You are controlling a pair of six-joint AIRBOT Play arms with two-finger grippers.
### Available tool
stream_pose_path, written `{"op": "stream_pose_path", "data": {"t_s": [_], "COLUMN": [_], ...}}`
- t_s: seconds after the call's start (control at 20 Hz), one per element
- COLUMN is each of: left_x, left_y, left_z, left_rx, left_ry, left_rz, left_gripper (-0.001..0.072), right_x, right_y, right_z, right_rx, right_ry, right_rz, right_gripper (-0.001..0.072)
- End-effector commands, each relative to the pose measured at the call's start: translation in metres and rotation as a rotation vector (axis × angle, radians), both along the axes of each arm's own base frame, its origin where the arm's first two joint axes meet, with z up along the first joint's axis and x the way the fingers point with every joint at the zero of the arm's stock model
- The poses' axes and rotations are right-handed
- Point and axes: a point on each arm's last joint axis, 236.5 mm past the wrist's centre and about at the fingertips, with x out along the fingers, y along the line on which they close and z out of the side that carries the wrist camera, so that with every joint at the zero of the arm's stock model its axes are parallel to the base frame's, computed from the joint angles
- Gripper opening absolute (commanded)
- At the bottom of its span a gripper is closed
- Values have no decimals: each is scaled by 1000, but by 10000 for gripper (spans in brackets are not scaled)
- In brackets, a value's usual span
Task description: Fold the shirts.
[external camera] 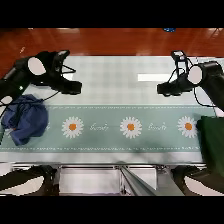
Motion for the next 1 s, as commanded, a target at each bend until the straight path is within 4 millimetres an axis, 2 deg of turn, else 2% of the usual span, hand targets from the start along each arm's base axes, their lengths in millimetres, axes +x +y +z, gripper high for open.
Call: {"op": "stream_pose_path", "data": {"t_s": [0.0, 0.1, 0.2, 0.3, 0.35, 0.45, 0.6, 0.65, 0.85, 0.95], "left_x": [45, 78, 110, 133, 143, 160, 186, 192, 193, 189], "left_y": [66, 113, 156, 191, 204, 221, 225, 228, 237, 238], "left_z": [39, 83, 122, 141, 139, 113, 65, 43, -47, -74], "left_rx": [174, 216, 182, 183, 187, 198, 207, 232, 300, 309], "left_ry": [-165, -309, -473, -604, -632, -628, -611, -589, -316, -192], "left_rz": [79, 187, 338, 415, 439, 461, 454, 439, 395, 386], "left_gripper": [510, 509, 508, 507, 506, 506, 506, 506, 506, 506], "right_x": [-11, -24, -26, -24, -24, -22, -30, -30, -27, -24], "right_y": [-1, 11, 23, 33, 36, 40, 44, 44, 48, 49], "right_z": [-4, -8, -7, -5, -5, -4, -5, -5, -3, -2], "right_rx": [0, 37, 91, 135, 149, 168, 188, 190, 215, 216], "right_ry": [49, 103, 112, 104, 102, 98, 134, 135, 119, 108], "right_rz": [-14, 31, 35, 32, 31, 24, 19, 11, 0, -1], "right_gripper": [417, 416, 416, 411, 411, 411, 411, 411, 411, 411]}}
